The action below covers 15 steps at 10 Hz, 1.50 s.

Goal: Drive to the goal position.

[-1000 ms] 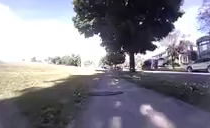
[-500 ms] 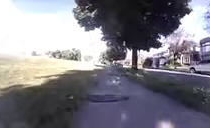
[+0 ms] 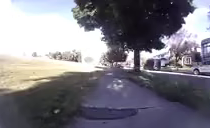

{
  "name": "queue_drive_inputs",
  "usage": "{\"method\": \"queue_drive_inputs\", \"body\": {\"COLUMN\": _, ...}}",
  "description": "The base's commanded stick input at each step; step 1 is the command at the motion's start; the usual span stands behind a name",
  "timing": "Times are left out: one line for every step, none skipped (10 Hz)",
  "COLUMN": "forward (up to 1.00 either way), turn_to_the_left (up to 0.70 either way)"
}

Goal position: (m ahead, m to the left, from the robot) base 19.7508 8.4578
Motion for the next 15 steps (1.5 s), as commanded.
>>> {"method": "queue_drive_inputs", "body": {"forward": 1.0, "turn_to_the_left": 0.0}}
{"method": "queue_drive_inputs", "body": {"forward": 1.0, "turn_to_the_left": 0.0}}
{"method": "queue_drive_inputs", "body": {"forward": 1.0, "turn_to_the_left": 0.0}}
{"method": "queue_drive_inputs", "body": {"forward": 1.0, "turn_to_the_left": 0.0}}
{"method": "queue_drive_inputs", "body": {"forward": 1.0, "turn_to_the_left": 0.0}}
{"method": "queue_drive_inputs", "body": {"forward": 1.0, "turn_to_the_left": 0.0}}
{"method": "queue_drive_inputs", "body": {"forward": 1.0, "turn_to_the_left": 0.0}}
{"method": "queue_drive_inputs", "body": {"forward": 1.0, "turn_to_the_left": 0.0}}
{"method": "queue_drive_inputs", "body": {"forward": 1.0, "turn_to_the_left": 0.0}}
{"method": "queue_drive_inputs", "body": {"forward": 1.0, "turn_to_the_left": 0.0}}
{"method": "queue_drive_inputs", "body": {"forward": 1.0, "turn_to_the_left": 0.0}}
{"method": "queue_drive_inputs", "body": {"forward": 1.0, "turn_to_the_left": 0.0}}
{"method": "queue_drive_inputs", "body": {"forward": 1.0, "turn_to_the_left": 0.0}}
{"method": "queue_drive_inputs", "body": {"forward": 1.0, "turn_to_the_left": 0.0}}
{"method": "queue_drive_inputs", "body": {"forward": 1.0, "turn_to_the_left": 0.0}}
